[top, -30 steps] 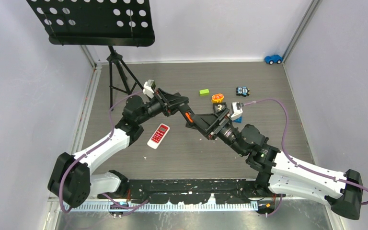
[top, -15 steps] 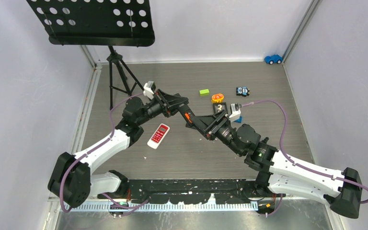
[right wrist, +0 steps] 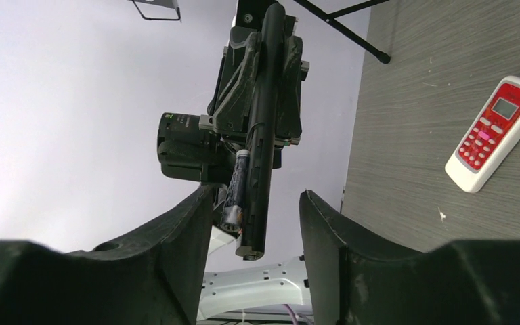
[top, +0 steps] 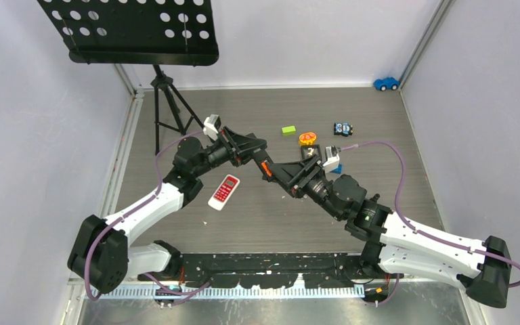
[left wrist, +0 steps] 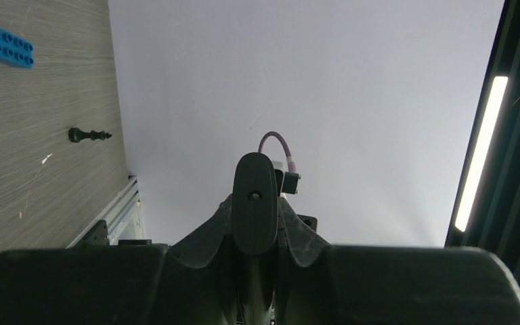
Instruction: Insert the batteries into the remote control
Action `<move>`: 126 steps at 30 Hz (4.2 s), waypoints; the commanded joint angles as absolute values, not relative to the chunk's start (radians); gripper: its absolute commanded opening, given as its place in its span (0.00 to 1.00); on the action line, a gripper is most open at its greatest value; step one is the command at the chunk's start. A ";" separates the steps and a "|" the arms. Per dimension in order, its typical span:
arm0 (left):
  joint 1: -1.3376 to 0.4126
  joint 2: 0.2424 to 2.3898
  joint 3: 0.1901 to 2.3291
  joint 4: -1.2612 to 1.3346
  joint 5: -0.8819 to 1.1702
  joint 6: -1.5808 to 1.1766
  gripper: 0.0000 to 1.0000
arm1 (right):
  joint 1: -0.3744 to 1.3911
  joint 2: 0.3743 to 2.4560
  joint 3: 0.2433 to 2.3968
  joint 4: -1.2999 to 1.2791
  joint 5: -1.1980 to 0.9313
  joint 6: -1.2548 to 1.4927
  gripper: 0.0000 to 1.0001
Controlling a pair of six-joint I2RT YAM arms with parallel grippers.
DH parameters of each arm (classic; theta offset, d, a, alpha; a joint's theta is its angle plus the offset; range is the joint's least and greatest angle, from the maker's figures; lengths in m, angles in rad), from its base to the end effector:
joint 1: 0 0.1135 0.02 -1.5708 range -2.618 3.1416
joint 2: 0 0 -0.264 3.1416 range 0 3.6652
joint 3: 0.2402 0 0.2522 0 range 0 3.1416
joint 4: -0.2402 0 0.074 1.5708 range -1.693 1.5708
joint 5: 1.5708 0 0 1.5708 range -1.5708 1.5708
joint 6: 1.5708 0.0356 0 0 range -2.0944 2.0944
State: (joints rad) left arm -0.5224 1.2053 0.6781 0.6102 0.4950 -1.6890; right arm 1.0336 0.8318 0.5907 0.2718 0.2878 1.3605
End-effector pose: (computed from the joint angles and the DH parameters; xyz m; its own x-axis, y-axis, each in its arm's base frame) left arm 0.2277 -0.1506 0.2974 -0.8519 -0.5178 0.0784 -0.0288 -0.1032 -0.9942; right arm 0.1123 0.1688 0.3117 -0.6604 0.7238 -0.2001 -0.1570 0.1275 0.9793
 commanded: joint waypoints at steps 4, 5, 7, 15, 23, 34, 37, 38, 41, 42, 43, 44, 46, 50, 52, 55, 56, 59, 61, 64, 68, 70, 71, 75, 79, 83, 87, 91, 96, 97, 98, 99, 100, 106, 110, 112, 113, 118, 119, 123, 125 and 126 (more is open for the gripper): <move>-0.523 1.180 0.689 0.650 0.516 -1.624 0.00 | 1.029 0.817 0.630 0.260 0.329 1.342 0.75; -0.523 1.180 0.691 0.642 0.516 -1.615 0.00 | 1.029 0.814 0.630 0.253 0.332 1.338 0.76; -0.523 1.179 0.695 0.631 0.520 -1.594 0.00 | 1.029 0.812 0.635 0.241 0.335 1.334 0.76; -0.523 1.179 0.715 0.580 0.571 -1.488 0.00 | 1.029 0.860 0.708 0.125 0.327 1.319 0.75; -0.527 1.149 0.830 0.011 0.463 -1.069 0.00 | 1.029 0.878 0.748 -0.128 0.408 1.236 0.74; -0.598 1.474 1.122 -0.590 -0.034 -0.660 0.00 | 1.028 1.048 0.646 -0.182 0.431 1.159 0.58; -0.633 1.594 1.196 -0.632 -0.124 -0.654 0.00 | 1.026 1.103 0.630 -0.136 0.424 1.156 0.59; -0.649 1.623 1.219 -0.651 -0.162 -0.655 0.00 | 1.026 1.125 0.633 -0.134 0.422 1.154 0.59; -0.714 1.695 1.314 -0.725 -0.296 -0.655 0.00 | 1.025 1.197 0.646 -0.130 0.407 1.147 0.61; -0.732 1.717 1.346 -0.749 -0.330 -0.654 0.00 | 1.023 1.218 0.650 -0.130 0.399 1.152 0.61; -0.750 1.742 1.375 -0.771 -0.363 -0.652 0.00 | 1.022 1.237 0.652 -0.126 0.395 1.161 0.61; -0.763 1.764 1.401 -0.791 -0.395 -0.651 0.00 | 1.022 1.253 0.649 -0.109 0.386 1.169 0.61; -0.793 1.810 1.441 -0.831 -0.462 -0.654 0.00 | 1.020 1.285 0.633 -0.077 0.374 1.191 0.61; -0.842 1.877 1.501 -0.888 -0.551 -0.661 0.00 | 1.020 1.334 0.603 -0.028 0.355 1.256 0.61; -0.861 1.907 1.532 -0.914 -0.582 -0.670 0.00 | 1.020 1.347 0.597 -0.015 0.351 1.269 0.60; -0.870 1.922 1.548 -0.914 -0.594 -0.669 0.00 | 1.020 1.360 0.608 -0.025 0.352 1.269 0.60; -0.870 1.920 1.548 -0.913 -0.595 -0.670 0.00 | 1.020 1.366 0.619 -0.047 0.355 1.269 0.60; -0.869 1.893 1.537 -0.893 -0.604 -0.661 0.00 | 1.020 1.395 0.678 -0.146 0.355 1.262 0.60; -0.862 1.861 1.521 -0.872 -0.602 -0.655 0.00 | 1.020 1.425 0.732 -0.231 0.345 1.237 0.57; -0.841 1.799 1.489 -0.844 -0.582 -0.640 0.00 | 1.022 1.460 0.806 -0.343 0.298 1.158 0.54; -0.806 1.686 1.422 -0.777 -0.530 -0.615 0.00 | 1.053 1.489 0.863 -0.419 0.249 1.043 0.59; -0.775 1.639 1.395 -0.761 -0.509 -0.607 0.00 | 1.083 1.518 0.902 -0.451 0.256 1.010 0.63; -0.762 1.617 1.379 -0.756 -0.507 -0.604 0.00 | 1.097 1.540 0.925 -0.476 0.270 1.003 0.63; -0.702 1.524 1.321 -0.734 -0.495 -0.590 0.00 | 1.154 1.646 1.038 -0.557 0.338 0.981 0.61; -0.646 1.430 1.259 -0.709 -0.458 -0.585 0.00 | 1.189 1.740 1.132 -0.631 0.391 0.979 0.51; -0.621 1.378 1.218 -0.698 -0.431 -0.585 0.00 | 1.197 1.799 1.184 -0.674 0.394 0.985 0.40; -0.606 1.347 1.195 -0.685 -0.412 -0.585 0.00 | 1.200 1.820 1.195 -0.680 0.381 0.983 0.31; -0.599 1.333 1.183 -0.675 -0.397 -0.584 0.00 | 1.200 1.839 1.193 -0.677 0.373 0.987 0.27; -0.578 1.332 1.160 -0.653 -0.360 -0.586 0.00 | 1.199 1.865 1.191 -0.676 0.372 0.998 0.19; -0.573 1.328 1.153 -0.646 -0.346 -0.587 0.00 | 1.199 1.863 1.187 -0.676 0.374 1.000 0.15; -0.569 1.322 1.144 -0.633 -0.330 -0.587 0.00 | 1.199 1.851 1.182 -0.676 0.376 1.003 0.11; -0.565 1.312 1.133 -0.620 -0.312 -0.587 0.00 | 1.198 1.835 1.177 -0.676 0.383 1.005 0.09; -0.560 1.300 1.118 -0.591 -0.270 -0.584 0.00 | 1.198 1.815 1.169 -0.677 0.392 1.008 0.07; -0.530 1.215 0.986 -0.358 0.130 -0.583 0.00 | 1.198 1.578 1.126 -0.676 0.469 0.947 0.06; -0.529 1.208 0.918 -0.200 0.376 -0.659 0.00 | 1.198 1.405 1.105 -0.660 0.422 0.897 0.06; -0.529 1.211 0.882 -0.101 0.468 -0.709 0.00 | 1.198 1.342 1.108 -0.665 0.387 0.877 0.06; -0.529 1.213 0.862 -0.046 0.499 -0.730 0.00 | 1.198 1.329 1.111 -0.667 0.372 0.875 0.06; -0.529 1.215 0.798 0.145 0.585 -0.824 0.00 | 1.198 1.264 1.135 -0.680 0.329 0.865 0.06; -0.529 1.218 0.795 0.150 0.591 -0.835 0.00 | 1.198 1.261 1.143 -0.687 0.330 0.860 0.06; -0.529 1.220 0.790 0.157 0.612 -0.860 0.00 | 1.198 1.274 1.175 -0.705 0.327 0.839 0.07; -0.529 1.221 0.785 0.169 0.625 -0.876 0.00 | 1.198 1.287 1.183 -0.706 0.330 0.827 0.08; -0.529 1.221 0.782 0.173 0.630 -0.882 0.00 | 1.198 1.290 1.185 -0.702 0.338 0.824 0.08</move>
